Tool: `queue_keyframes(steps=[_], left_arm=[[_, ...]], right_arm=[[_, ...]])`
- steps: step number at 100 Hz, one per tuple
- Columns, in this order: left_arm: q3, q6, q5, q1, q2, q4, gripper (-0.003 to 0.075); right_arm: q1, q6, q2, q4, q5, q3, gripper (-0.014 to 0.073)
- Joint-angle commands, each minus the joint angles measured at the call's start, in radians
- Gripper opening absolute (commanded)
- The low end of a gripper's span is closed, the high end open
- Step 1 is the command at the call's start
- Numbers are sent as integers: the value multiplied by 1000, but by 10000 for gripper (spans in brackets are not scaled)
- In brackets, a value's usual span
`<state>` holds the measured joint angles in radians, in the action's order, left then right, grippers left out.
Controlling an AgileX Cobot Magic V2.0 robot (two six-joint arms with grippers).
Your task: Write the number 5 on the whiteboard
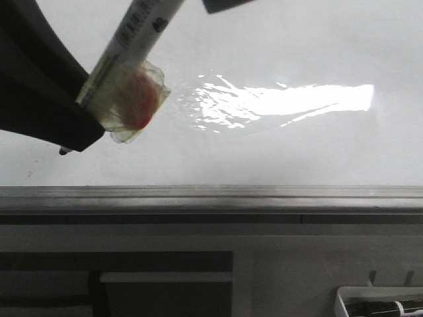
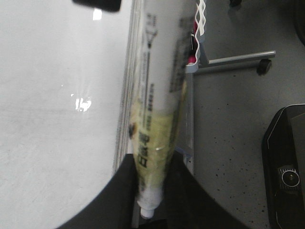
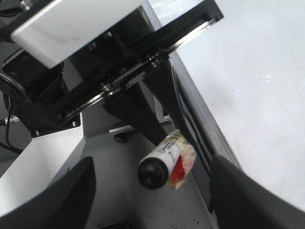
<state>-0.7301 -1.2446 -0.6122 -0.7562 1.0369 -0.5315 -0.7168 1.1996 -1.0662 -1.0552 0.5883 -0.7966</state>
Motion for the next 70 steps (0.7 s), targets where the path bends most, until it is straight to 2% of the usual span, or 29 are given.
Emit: queue_keyframes(steps=[1,46,55,70], left_arm=[[-27,0,52,0,-19,-26,-20],[-27,0,52,0,-19,-26,-20],[-27,0,52,0,-19,-26,-20],[-27,0,52,0,-19,-28,-20]], right_arm=[[-20,23,-22,-49,-30,-51,451],[-46,23,-146,-137,-85,-75,447],[-46,23,-151,-142,-96,-75,376],[-46,23,-151,-142,-102,-75,185]])
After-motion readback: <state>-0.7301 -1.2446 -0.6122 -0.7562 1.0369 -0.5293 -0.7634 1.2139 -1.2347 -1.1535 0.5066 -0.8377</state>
